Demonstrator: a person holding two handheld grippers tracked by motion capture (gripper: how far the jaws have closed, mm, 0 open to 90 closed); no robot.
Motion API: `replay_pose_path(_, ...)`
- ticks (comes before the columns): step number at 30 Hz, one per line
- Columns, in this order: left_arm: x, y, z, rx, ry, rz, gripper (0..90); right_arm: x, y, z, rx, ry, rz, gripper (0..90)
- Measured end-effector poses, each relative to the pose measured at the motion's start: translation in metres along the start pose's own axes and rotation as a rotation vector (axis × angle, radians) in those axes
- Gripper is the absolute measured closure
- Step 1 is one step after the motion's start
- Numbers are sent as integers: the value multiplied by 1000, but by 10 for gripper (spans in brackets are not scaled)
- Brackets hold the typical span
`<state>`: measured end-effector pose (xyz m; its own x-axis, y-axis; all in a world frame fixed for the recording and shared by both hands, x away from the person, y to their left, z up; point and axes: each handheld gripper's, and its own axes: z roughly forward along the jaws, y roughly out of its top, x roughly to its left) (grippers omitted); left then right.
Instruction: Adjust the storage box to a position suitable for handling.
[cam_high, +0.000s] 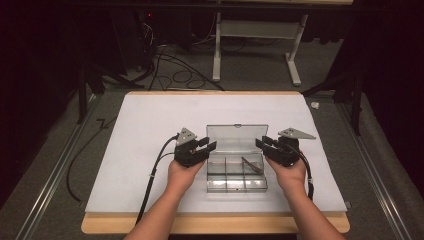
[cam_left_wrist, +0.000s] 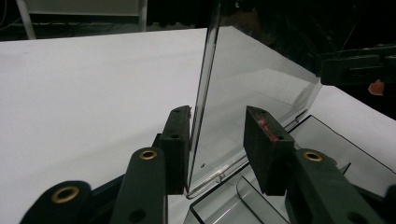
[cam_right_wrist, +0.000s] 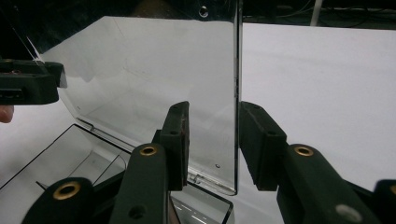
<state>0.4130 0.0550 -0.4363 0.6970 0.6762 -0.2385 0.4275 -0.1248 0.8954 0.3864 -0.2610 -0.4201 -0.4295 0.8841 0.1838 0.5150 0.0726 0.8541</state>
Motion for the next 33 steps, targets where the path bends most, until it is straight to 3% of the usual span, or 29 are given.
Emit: replay_pose_path(33,-11,-8,-15,-11,-17,34,573,10,-16,-17,-8,8,-45,574)
